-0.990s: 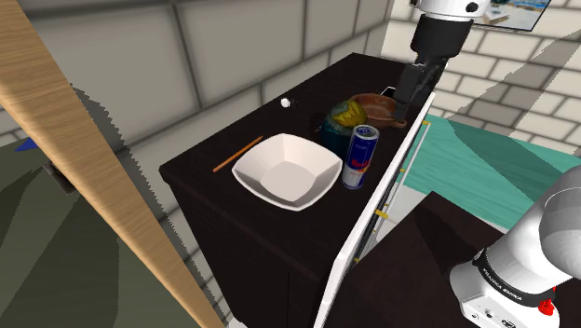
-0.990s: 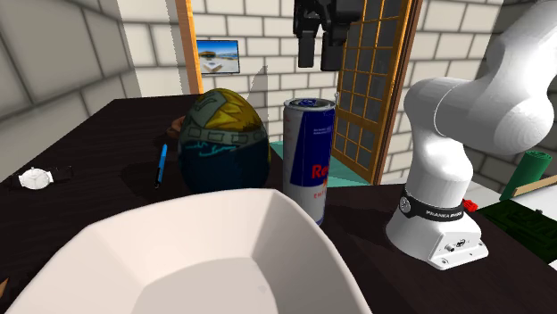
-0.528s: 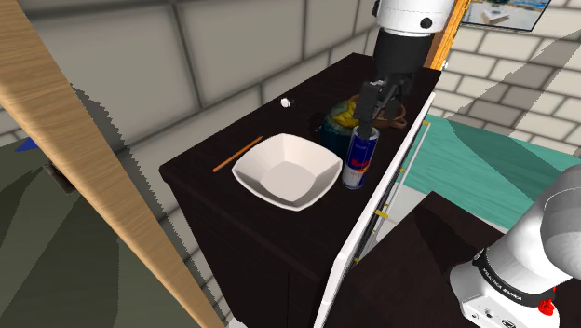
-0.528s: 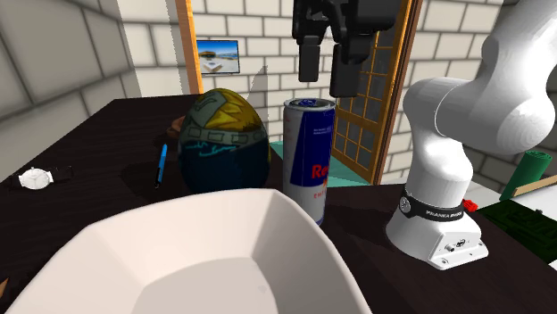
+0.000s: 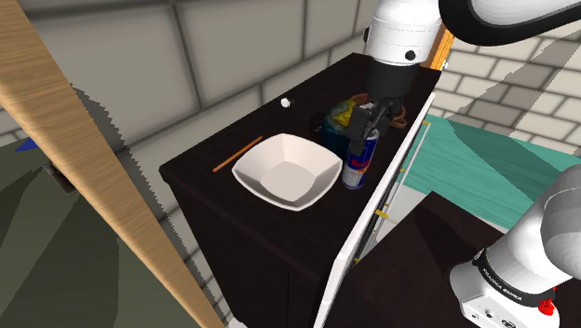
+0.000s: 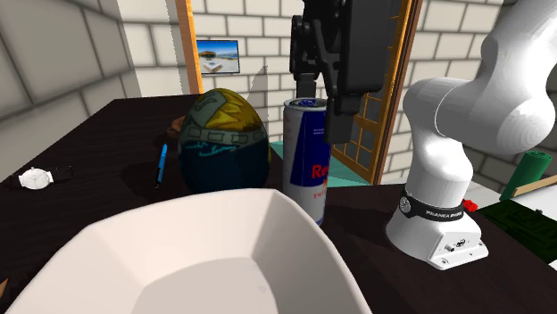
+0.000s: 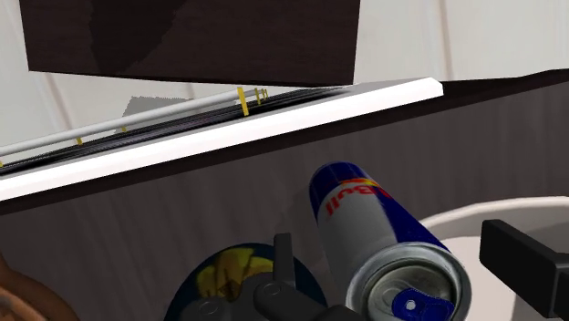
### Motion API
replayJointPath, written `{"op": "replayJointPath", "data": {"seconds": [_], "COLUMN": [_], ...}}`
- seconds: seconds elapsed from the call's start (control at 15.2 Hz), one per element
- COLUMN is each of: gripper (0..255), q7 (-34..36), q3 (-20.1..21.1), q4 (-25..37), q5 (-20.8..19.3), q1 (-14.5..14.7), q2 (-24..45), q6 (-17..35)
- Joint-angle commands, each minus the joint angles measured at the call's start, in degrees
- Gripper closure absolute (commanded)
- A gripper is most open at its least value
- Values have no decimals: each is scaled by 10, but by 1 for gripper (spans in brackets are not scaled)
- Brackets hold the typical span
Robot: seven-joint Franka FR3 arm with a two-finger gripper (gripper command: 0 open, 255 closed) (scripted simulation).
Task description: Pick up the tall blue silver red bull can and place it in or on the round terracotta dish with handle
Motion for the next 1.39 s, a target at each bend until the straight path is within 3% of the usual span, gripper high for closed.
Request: {"op": "replayJointPath", "data": {"seconds": [0.0,0.33,0.4,0.99,1.32], "gripper": [0,0,255,255,255], "q7": [0,0,0,0,2], "q3": [1,1,1,1,-4], "q4": [-3,-3,-3,-3,36], "q5": [0,0,0,0,-4], "q1": [0,0,0,0,-2], "q2": [1,1,1,1,2], "q6": [4,4,4,4,-34]}}
